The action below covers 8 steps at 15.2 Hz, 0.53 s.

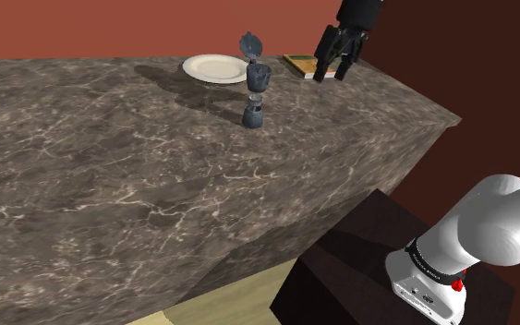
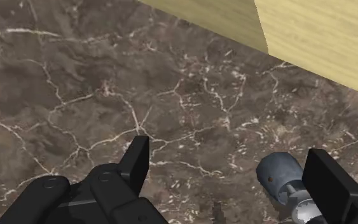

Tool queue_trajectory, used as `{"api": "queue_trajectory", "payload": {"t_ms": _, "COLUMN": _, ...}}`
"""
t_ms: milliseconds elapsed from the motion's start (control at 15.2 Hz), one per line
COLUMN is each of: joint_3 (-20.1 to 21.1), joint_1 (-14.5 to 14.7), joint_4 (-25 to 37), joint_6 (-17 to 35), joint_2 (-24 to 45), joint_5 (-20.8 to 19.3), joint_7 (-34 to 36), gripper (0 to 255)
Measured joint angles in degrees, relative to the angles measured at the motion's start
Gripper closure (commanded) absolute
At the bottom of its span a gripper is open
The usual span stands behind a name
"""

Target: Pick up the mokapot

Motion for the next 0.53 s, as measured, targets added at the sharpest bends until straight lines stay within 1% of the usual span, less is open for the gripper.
{"api": "queue_trajectory", "payload": {"t_ms": 264, "joint_3": 3.2, "joint_1": 0.7, "joint_4": 7.8, "joint_6": 0.4, "joint_2": 7.5, "joint_5": -0.7, "joint_7": 5.1, "gripper": 0}}
{"api": "queue_trajectory", "payload": {"t_ms": 528, "joint_3": 5.9, "joint_1": 1.7, "joint_4": 17.1, "joint_6": -0.6, "joint_2": 15.3, "joint_5": -2.4, "joint_7": 10.3, "gripper": 0}}
